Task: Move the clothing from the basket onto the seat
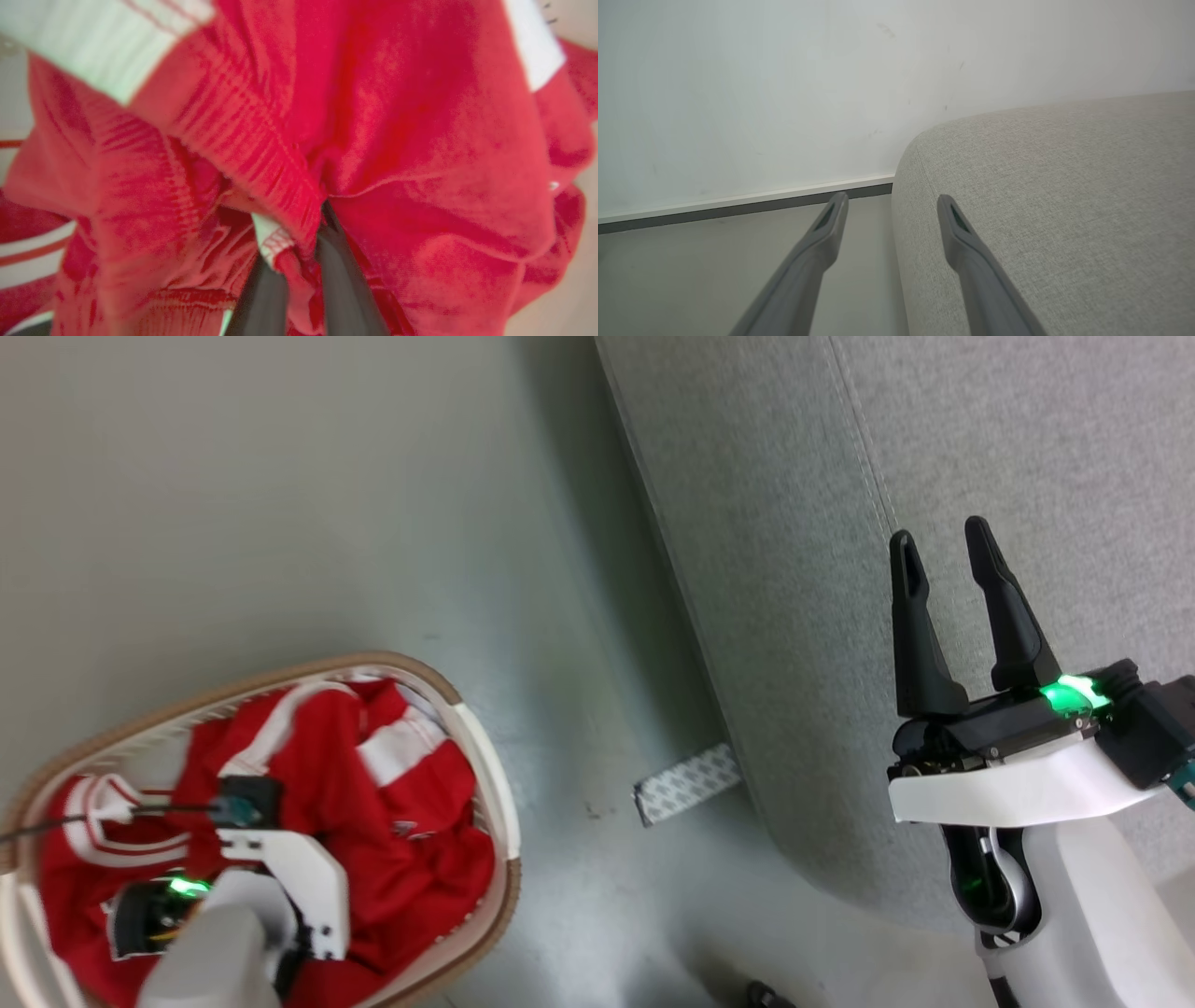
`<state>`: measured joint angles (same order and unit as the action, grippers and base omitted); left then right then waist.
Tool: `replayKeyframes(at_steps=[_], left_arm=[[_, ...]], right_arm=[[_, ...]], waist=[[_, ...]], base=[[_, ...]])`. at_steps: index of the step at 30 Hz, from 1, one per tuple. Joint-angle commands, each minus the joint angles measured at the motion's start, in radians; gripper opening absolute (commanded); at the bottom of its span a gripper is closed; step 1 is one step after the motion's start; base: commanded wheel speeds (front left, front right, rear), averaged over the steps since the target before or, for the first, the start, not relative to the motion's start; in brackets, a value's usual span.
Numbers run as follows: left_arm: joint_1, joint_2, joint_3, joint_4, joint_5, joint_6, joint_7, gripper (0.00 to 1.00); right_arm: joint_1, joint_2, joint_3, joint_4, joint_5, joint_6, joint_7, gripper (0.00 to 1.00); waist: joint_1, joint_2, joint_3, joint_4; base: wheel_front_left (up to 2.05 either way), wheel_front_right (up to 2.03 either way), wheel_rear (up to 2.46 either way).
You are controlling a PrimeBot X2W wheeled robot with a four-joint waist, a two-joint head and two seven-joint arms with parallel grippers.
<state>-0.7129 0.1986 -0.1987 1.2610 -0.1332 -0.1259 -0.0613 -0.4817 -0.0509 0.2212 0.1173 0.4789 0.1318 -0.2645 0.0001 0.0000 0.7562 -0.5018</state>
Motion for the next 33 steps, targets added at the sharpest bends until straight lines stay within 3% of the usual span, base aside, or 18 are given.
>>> replayKeyframes(at_steps=[1,10,14,23,27,33], left_arm=[[0.018,-0.017,-0.007,0.006,-0.003,-0.004,-0.019,0.0],[0.151,-0.12,-0.082,-0.011,-0.079,-0.005,-0.178,0.0],[0.129,-0.145,-0.139,-0.047,-0.161,-0.005,-0.159,0.0],[0.217,-0.147,-0.317,-0.242,-0.339,-0.005,-0.197,0.0],[0.228,-0.143,-0.334,-0.322,-0.358,-0.005,-0.205,0.0],[0.266,-0.124,-0.284,-0.531,-0.318,0.001,-0.204,0.0]], right_arm=[[-0.01,0.0,-0.006,0.008,-0.018,-0.002,0.0,1.0],[0.035,-0.003,-0.03,0.048,-0.103,-0.002,0.0,1.0],[0.088,-0.029,-0.046,0.07,-0.122,-0.002,0.0,1.0],[0.188,-0.069,-0.036,0.102,-0.132,-0.002,0.0,1.0],[0.213,-0.073,-0.035,0.105,-0.135,-0.002,0.0,1.0],[0.251,-0.084,-0.034,0.115,-0.136,-0.002,0.0,1.0]], waist=[[-0.0001,0.0,-0.049,0.034],[-0.0001,0.0,-0.293,0.148],[-0.0001,0.0,-0.412,0.212],[-0.0001,0.0,-0.59,0.327],[-0.0001,0.0,-0.639,0.361],[-0.0001,0.0,-0.692,0.409]], base=[[0.0,0.0,0.0],[0.0,0.0,0.0],[0.0,0.0,0.0],[0.0,0.0,0.0],[0.0,0.0,0.0],[0.0,0.0,0.0]])
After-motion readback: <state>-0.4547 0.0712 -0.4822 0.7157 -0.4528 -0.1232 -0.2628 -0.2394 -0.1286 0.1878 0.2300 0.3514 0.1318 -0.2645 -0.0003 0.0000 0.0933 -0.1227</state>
